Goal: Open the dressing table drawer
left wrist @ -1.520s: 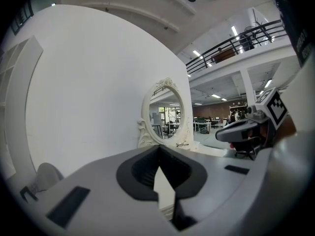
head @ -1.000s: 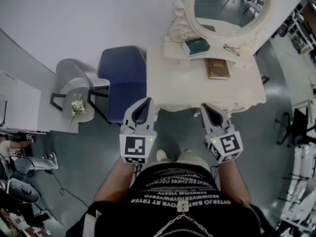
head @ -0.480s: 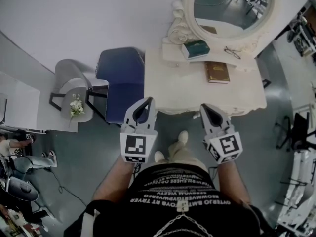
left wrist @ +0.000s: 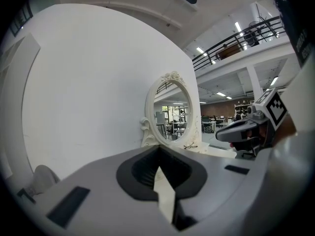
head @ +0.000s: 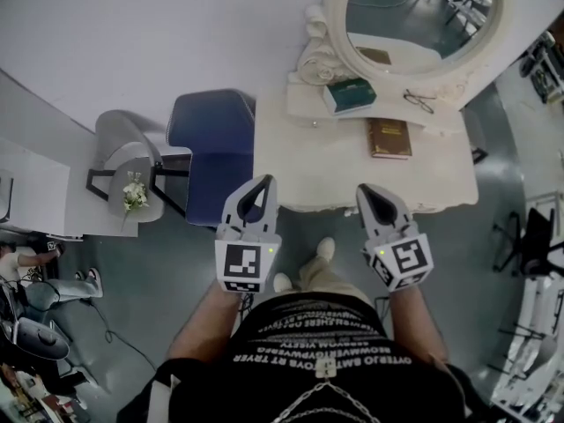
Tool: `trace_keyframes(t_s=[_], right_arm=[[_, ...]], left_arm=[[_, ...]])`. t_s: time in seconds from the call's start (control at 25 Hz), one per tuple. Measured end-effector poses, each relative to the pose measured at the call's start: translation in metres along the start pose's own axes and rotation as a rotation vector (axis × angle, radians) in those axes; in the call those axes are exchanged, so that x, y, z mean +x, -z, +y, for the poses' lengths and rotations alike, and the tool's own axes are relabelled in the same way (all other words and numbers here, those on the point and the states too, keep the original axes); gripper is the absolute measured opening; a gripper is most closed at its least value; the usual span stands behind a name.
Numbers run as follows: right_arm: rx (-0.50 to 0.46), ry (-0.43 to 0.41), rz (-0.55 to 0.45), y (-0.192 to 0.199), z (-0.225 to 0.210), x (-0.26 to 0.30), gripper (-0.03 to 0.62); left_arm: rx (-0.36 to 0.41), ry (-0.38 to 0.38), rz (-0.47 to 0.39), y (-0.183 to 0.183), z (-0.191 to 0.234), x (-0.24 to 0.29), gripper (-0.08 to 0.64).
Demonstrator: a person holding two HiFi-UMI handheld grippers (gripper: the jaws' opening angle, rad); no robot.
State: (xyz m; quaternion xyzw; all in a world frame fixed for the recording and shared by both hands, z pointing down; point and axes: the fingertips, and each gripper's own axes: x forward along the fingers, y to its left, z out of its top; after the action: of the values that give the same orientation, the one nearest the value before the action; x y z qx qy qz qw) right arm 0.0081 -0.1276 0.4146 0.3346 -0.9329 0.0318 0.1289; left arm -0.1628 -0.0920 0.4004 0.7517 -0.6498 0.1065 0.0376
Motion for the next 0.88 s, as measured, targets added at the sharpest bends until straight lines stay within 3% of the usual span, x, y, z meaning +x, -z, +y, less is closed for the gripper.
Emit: trace_keyframes(t_s=[0.88], right_arm=[[0.008,-0.055,-0.004,-0.017,-0.077,0.049,0.002]], left_arm=[[-0.018,-0.014,0.021,-0.022,-0.004,0.092,0.003]])
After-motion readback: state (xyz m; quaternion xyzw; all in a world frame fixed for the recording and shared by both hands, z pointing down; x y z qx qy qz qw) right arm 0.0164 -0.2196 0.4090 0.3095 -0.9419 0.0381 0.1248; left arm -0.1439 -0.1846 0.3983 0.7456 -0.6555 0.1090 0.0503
